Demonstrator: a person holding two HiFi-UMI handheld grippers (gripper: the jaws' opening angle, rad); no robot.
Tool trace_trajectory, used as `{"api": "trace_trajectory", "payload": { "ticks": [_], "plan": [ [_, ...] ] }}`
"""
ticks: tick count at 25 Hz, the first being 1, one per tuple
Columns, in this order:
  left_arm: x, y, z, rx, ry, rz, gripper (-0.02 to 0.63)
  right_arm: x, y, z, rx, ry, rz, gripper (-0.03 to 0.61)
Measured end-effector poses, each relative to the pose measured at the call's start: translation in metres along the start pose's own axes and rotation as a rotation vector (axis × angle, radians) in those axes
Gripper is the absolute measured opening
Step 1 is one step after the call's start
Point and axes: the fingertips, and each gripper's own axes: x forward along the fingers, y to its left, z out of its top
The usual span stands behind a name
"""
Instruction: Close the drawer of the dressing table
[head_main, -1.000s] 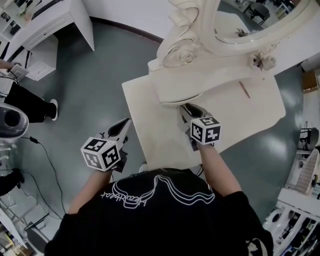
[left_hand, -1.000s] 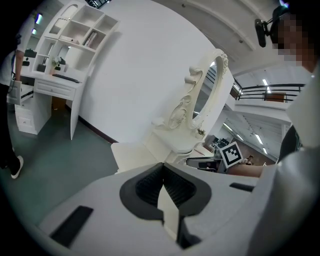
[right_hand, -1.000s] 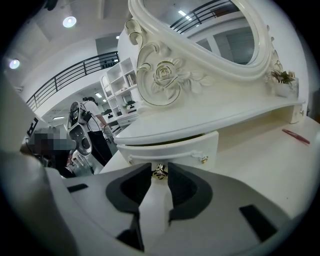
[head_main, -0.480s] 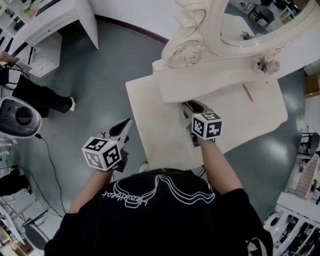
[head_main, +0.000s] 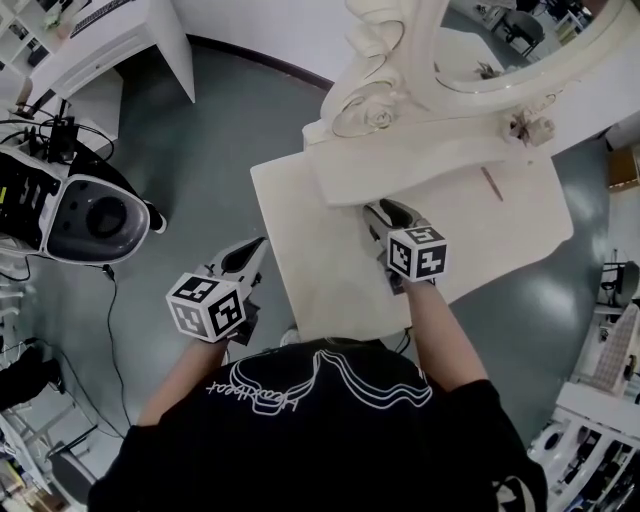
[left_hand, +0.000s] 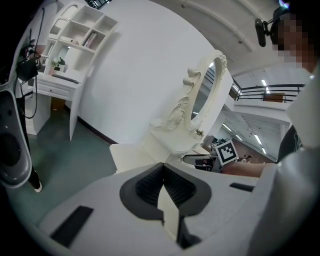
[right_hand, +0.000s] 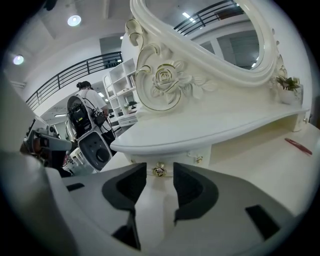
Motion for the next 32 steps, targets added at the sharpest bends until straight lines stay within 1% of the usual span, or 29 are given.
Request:
{"api": "trace_trajectory", "payload": {
  "ticks": [2, 4, 5, 8, 11, 14, 16, 19, 24, 28, 32],
  "plan": [
    [-0.001, -0.003, 0.001, 0.006, -0.002, -0.011, 0.003, -0.008, 0.004, -0.001, 0.002, -0.013, 0.014, 0.195],
    [-0.003, -0.007, 0.002, 0.015, -0.003, -0.022, 0.003, -0.019, 0.012, 0.001, -0.006, -0.031, 0.037, 0.24],
    [-0.004, -0.01, 0.003, 0.021, -0.004, -0.028, 0.003, -0.026, 0.017, 0.002, -0.013, -0.043, 0.046, 0.236],
    [-0.01, -0.02, 0.007, 0.037, -0.014, -0.054, 0.003, -0.051, 0.037, 0.015, -0.03, -0.106, 0.073, 0.19],
    [-0.018, -0.034, 0.016, 0.056, -0.036, -0.094, 0.003, -0.084, 0.066, 0.035, -0.039, -0.195, 0.127, 0.156],
    [-0.027, -0.052, 0.026, 0.083, -0.062, -0.14, 0.003, -0.117, 0.092, 0.051, -0.055, -0.271, 0.159, 0.076],
    [-0.035, -0.066, 0.031, 0.101, -0.077, -0.17, 0.003, -0.136, 0.105, 0.058, -0.055, -0.311, 0.166, 0.01],
    [-0.048, -0.087, 0.038, 0.136, -0.095, -0.222, 0.003, -0.16, 0.125, 0.064, -0.057, -0.349, 0.182, 0.003],
    [-0.069, -0.113, 0.051, 0.188, -0.13, -0.3, 0.003, -0.189, 0.159, 0.065, -0.011, -0.413, 0.27, 0.003],
    [-0.085, -0.128, 0.053, 0.227, -0.153, -0.344, 0.003, -0.204, 0.179, 0.064, -0.039, -0.445, 0.286, 0.003],
    [-0.093, -0.138, 0.044, 0.254, -0.143, -0.361, 0.003, -0.209, 0.193, 0.055, -0.057, -0.456, 0.292, 0.003]
  ]
}}
